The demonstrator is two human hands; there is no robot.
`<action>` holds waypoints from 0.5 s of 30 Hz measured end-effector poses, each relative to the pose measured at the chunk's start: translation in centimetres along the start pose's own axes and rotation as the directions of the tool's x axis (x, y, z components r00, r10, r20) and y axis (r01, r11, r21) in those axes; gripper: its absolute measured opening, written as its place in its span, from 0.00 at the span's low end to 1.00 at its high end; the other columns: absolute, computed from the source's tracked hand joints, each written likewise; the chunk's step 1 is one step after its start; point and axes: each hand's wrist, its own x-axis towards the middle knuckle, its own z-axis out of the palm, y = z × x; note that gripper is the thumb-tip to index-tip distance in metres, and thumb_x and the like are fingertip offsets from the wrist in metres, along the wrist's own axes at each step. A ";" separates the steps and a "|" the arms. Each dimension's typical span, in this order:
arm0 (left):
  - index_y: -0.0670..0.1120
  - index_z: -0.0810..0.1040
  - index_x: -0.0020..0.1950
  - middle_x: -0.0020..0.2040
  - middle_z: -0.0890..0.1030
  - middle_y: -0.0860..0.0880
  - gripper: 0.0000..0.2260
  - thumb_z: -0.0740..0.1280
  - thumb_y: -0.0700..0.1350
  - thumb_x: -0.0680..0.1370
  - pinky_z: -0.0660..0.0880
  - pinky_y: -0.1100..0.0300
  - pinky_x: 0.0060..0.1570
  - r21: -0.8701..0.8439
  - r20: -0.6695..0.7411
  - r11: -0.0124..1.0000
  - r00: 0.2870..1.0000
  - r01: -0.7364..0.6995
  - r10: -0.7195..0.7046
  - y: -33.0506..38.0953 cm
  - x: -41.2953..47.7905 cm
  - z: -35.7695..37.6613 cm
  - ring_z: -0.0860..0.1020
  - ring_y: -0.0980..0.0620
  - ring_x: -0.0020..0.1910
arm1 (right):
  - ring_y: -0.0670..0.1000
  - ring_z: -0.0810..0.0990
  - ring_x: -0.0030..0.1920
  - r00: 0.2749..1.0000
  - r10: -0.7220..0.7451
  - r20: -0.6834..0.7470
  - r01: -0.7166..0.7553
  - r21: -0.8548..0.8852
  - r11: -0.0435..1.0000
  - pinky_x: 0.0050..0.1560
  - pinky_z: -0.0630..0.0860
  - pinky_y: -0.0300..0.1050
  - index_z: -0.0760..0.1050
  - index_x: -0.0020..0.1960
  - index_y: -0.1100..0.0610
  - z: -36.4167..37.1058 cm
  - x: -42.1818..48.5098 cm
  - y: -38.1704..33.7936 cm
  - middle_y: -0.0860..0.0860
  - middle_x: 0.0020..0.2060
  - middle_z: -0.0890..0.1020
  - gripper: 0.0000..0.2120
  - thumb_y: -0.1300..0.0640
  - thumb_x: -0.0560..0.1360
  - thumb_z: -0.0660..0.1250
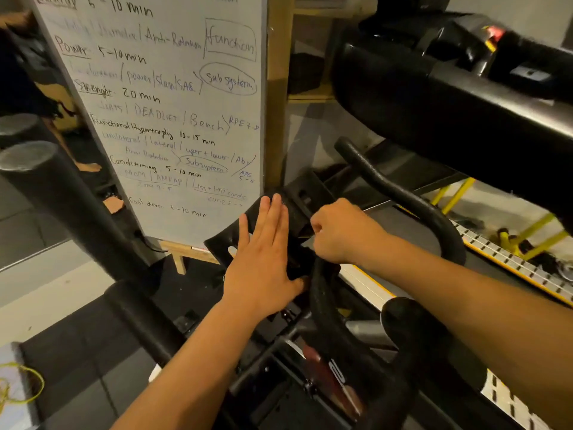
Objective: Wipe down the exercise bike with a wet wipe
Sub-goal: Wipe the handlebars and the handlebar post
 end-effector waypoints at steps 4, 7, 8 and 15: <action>0.42 0.33 0.78 0.78 0.29 0.45 0.52 0.65 0.65 0.74 0.35 0.42 0.76 0.060 0.015 0.998 1.000 0.016 -0.017 -0.2 0.2 0.1 0.27 0.47 0.75 | 0.55 0.72 0.37 0.994 -0.024 -0.108 0.024 0.002 1.000 0.31 0.61 0.39 0.67 0.31 0.53 0.4 -2.1 -0.6 0.49 0.31 0.70 0.09 0.52 0.68 0.61; 0.42 0.34 0.78 0.78 0.30 0.43 0.50 0.63 0.65 0.75 0.39 0.39 0.76 0.081 -0.009 0.997 1.000 0.012 -0.011 -0.2 0.1 0.5 0.28 0.45 0.76 | 0.54 0.71 0.33 0.986 -0.041 -0.160 0.053 0.075 0.996 0.30 0.62 0.41 0.63 0.27 0.53 1.7 -4.1 -1.2 0.49 0.27 0.70 0.06 0.51 0.61 0.54; 0.42 0.34 0.78 0.78 0.30 0.43 0.50 0.64 0.64 0.75 0.38 0.39 0.76 0.067 -0.015 0.998 1.000 0.015 -0.014 -0.1 0.1 0.5 0.28 0.46 0.76 | 0.54 0.72 0.32 0.982 -0.046 -0.184 0.070 0.125 0.990 0.30 0.66 0.43 0.62 0.27 0.53 2.3 -4.8 -1.3 0.49 0.26 0.70 0.06 0.52 0.61 0.54; 0.43 0.36 0.79 0.79 0.32 0.44 0.50 0.67 0.63 0.75 0.38 0.37 0.75 -0.027 -0.015 0.998 0.998 0.054 -0.055 0.4 0.2 0.5 0.29 0.46 0.76 | 0.50 0.72 0.35 0.989 -0.030 -0.148 0.057 0.183 0.981 0.36 0.64 0.41 0.62 0.28 0.50 3.2 -10.2 -3.8 0.43 0.30 0.67 0.15 0.40 0.62 0.48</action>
